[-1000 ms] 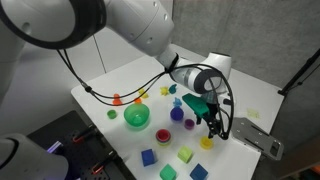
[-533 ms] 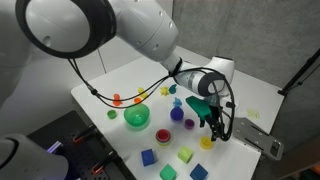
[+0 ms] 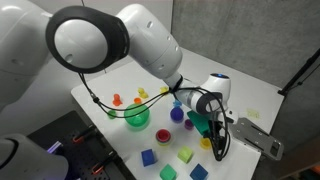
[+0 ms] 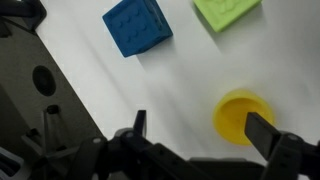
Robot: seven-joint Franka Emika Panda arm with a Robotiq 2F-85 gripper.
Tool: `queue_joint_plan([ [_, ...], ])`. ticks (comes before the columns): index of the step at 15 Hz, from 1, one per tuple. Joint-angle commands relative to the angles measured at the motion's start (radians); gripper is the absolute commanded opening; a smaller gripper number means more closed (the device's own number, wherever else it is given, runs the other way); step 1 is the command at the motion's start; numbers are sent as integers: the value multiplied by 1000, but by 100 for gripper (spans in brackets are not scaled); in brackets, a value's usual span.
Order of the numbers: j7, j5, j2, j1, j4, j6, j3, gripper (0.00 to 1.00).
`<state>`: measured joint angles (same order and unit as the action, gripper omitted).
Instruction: Put the yellow bowl inside the orange bowl
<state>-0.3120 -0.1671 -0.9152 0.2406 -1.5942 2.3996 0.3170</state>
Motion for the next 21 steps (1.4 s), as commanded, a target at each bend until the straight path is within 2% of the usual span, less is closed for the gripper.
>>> queue_joint_plan([
  [1,-22,39,-78,14,61,55,14,100],
  [9,-14,114,-129,23,78,156,12,100],
  [16,-21,163,-150,17,72,189,11,100],
  [17,-22,167,-154,16,72,192,12,95],
  [18,-23,169,-157,13,71,195,13,74],
  [20,-24,174,-163,8,70,202,14,70],
  [21,-27,175,-167,4,69,205,16,61],
])
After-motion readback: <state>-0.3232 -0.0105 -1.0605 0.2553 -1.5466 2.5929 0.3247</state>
